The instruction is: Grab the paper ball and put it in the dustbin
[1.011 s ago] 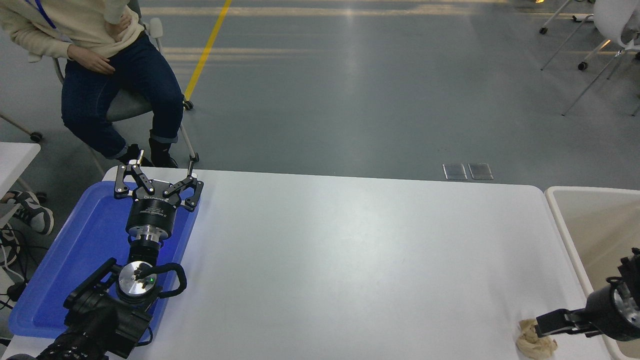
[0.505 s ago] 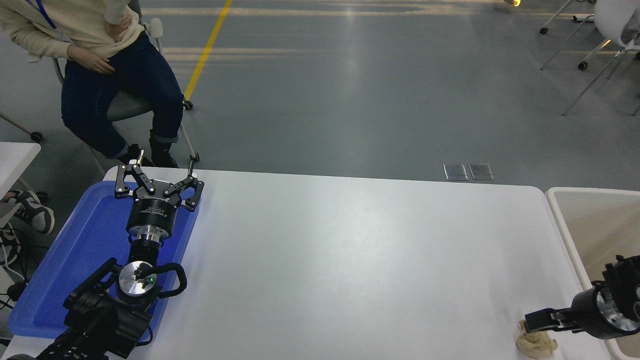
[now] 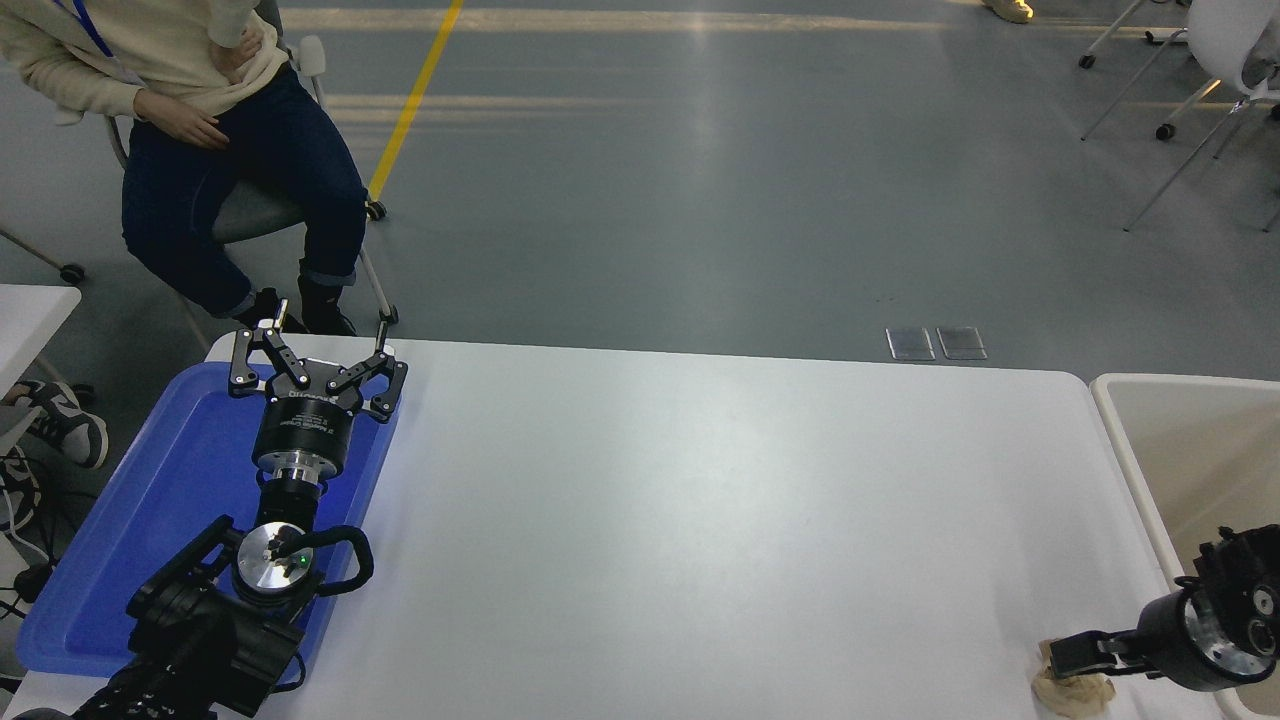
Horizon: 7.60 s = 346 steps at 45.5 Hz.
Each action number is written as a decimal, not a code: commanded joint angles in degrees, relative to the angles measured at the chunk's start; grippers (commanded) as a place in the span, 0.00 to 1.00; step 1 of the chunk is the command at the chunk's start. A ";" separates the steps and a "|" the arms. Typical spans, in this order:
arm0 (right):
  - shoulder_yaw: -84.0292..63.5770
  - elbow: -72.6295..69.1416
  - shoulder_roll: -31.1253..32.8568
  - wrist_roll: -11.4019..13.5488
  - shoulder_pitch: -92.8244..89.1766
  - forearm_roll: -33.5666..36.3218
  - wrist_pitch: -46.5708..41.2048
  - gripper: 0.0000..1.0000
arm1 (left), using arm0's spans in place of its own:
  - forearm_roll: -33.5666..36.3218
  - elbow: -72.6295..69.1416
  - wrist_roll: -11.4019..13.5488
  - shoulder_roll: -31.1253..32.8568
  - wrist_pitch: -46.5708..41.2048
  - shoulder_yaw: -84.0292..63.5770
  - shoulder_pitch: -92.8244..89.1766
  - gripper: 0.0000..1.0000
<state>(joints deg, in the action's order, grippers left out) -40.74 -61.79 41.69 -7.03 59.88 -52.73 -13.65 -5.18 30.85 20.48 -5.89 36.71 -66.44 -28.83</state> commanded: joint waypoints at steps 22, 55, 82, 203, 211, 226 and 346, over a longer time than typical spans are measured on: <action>1.80 0.53 -1.09 0.00 -4.42 0.17 3.28 0.49 | 0.00 0.00 0.00 0.00 -0.06 0.00 0.00 1.00; -5.22 -13.87 12.88 -2.02 18.50 0.00 -1.99 0.00 | 0.00 0.00 0.00 0.00 0.03 0.00 0.00 1.00; -34.67 -23.81 9.38 -2.99 63.87 2.01 -11.31 0.00 | 0.00 0.00 0.00 0.00 0.03 0.00 -0.08 1.00; -10.16 54.32 -9.44 -5.63 -21.73 23.82 4.42 0.00 | 0.00 0.00 0.00 0.00 -0.24 0.00 -0.26 1.00; -6.11 54.06 -9.88 -5.10 -22.78 23.90 5.91 0.00 | -0.09 0.00 0.00 0.00 -0.32 0.00 -0.17 1.00; -3.74 53.88 -10.84 -5.10 -24.46 23.90 8.55 0.34 | -0.09 0.00 0.00 0.00 -0.32 0.00 -0.17 1.00; 78.88 6.07 1.03 -6.07 -23.31 72.51 5.30 1.00 | -0.09 0.00 0.00 0.09 -0.32 0.00 -0.17 1.00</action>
<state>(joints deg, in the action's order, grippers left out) 33.93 -55.94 44.89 -12.93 38.52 16.22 -7.04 -5.21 30.85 20.48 -5.85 36.38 -66.45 -29.03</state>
